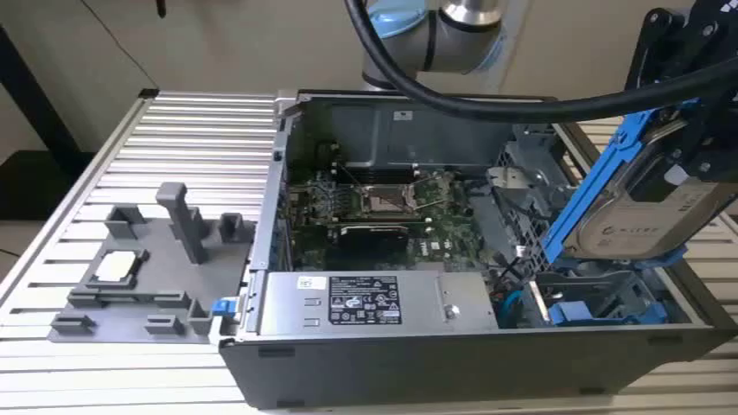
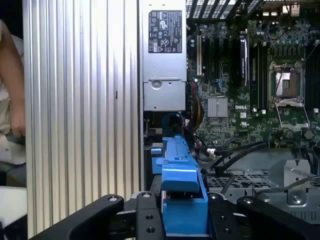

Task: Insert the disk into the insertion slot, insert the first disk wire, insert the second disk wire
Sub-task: 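Insert the disk into the insertion slot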

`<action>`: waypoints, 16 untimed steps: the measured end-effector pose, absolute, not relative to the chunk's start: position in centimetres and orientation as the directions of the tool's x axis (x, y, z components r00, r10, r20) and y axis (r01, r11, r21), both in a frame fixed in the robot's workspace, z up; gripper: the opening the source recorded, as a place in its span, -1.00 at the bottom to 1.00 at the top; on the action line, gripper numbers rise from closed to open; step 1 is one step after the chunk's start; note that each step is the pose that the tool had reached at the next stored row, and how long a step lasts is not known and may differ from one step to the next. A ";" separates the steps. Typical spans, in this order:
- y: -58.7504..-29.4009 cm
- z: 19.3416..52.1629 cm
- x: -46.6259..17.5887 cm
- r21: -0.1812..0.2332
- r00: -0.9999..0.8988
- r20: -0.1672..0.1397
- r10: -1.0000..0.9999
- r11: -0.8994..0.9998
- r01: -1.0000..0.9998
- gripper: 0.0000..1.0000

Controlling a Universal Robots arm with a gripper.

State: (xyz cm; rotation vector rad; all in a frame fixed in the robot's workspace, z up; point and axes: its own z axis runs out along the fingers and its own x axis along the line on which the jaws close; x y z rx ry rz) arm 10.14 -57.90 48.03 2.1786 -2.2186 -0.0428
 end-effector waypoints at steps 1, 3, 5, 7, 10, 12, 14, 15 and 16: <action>-57.9 48.0 10.1 0.042 -0.018 0.003 -1.000 0.018 -0.999 -0.35; -57.9 48.0 10.1 0.043 -0.018 0.003 -1.000 0.018 -0.999 -0.35; -57.9 48.0 10.1 0.043 -0.018 0.003 -1.000 0.018 -0.999 -0.35; -57.9 48.0 10.2 0.043 -0.018 0.003 -1.000 0.018 -0.999 -0.35; -57.9 48.0 10.2 0.043 -0.018 0.003 -1.000 0.018 -0.999 -0.35; -57.9 47.9 10.3 0.042 -0.018 0.004 -1.000 0.018 -0.999 -0.35; -57.9 47.8 10.5 0.042 -0.018 0.003 -1.000 0.018 -0.999 -0.35; -57.9 47.8 10.6 0.042 -0.018 0.003 -1.000 0.018 -0.999 -0.35; -57.9 47.7 10.7 0.042 -0.018 0.003 -1.000 0.018 -0.999 -0.35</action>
